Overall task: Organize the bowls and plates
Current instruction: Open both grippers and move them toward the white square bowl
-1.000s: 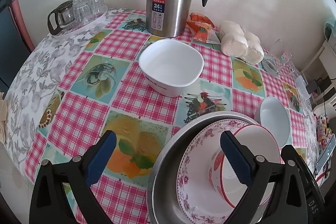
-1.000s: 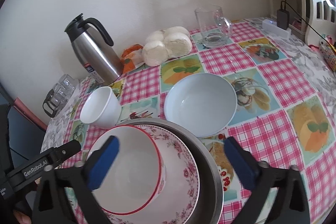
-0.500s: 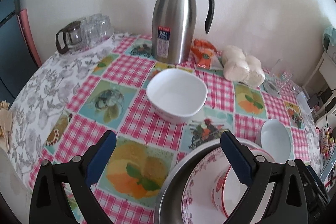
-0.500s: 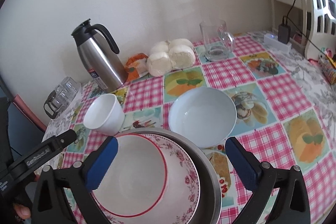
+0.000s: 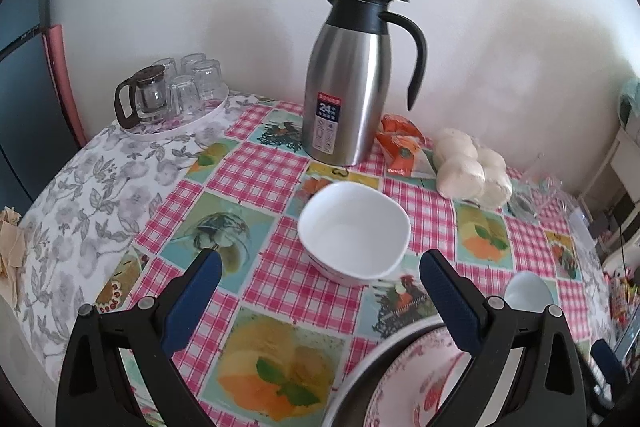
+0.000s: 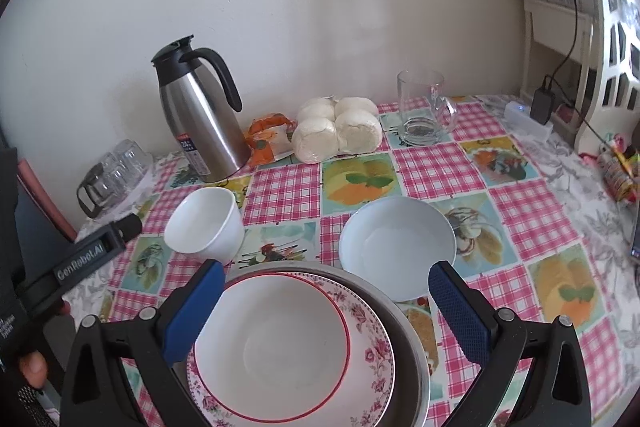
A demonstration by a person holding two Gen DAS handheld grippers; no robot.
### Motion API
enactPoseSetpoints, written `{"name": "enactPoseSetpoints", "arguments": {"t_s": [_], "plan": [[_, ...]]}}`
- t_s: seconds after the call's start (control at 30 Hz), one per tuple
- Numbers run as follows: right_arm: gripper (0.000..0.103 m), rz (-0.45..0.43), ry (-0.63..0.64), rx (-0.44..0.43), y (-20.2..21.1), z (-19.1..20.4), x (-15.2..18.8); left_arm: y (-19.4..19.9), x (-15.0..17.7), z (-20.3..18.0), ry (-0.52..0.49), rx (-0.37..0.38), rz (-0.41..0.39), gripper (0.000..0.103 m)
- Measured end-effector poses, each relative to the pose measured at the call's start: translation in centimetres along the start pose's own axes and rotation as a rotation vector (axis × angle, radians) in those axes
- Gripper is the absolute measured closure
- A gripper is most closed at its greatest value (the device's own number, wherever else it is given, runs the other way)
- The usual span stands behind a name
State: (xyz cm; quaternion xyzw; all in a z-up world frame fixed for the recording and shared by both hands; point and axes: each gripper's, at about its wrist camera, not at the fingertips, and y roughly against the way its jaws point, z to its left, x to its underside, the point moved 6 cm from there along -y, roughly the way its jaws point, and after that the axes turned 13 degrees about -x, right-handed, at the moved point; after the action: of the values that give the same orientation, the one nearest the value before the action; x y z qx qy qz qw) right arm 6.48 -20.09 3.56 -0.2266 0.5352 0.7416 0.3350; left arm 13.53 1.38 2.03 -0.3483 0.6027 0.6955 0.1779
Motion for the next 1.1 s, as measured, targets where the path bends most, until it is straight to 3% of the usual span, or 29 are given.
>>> {"name": "enactPoseSetpoints", "arguments": {"t_s": [0.2, 0.4, 0.77, 1.1], "plan": [[0.000, 0.027, 0.058, 0.043, -1.1, 1.7, -0.4, -1.3, -1.0, 1.6, 0.046, -0.002, 0.025, 0.004], [0.000, 0.043, 0.132, 0.084, -2.4, 3.8, -1.4, -2.8, -1.3, 2.7, 0.099, 0.049, 0.076, 0.004], [0.000, 0.075, 0.204, 0.140, -5.3, 7.0, -2.6, -6.2, -1.5, 4.7, 0.131, 0.025, 0.142, 0.004], [0.000, 0.125, 0.242, 0.171, -8.5, 8.3, -3.4, -9.3, -2.1, 5.4, 0.189, 0.074, 0.185, 0.004]]}}
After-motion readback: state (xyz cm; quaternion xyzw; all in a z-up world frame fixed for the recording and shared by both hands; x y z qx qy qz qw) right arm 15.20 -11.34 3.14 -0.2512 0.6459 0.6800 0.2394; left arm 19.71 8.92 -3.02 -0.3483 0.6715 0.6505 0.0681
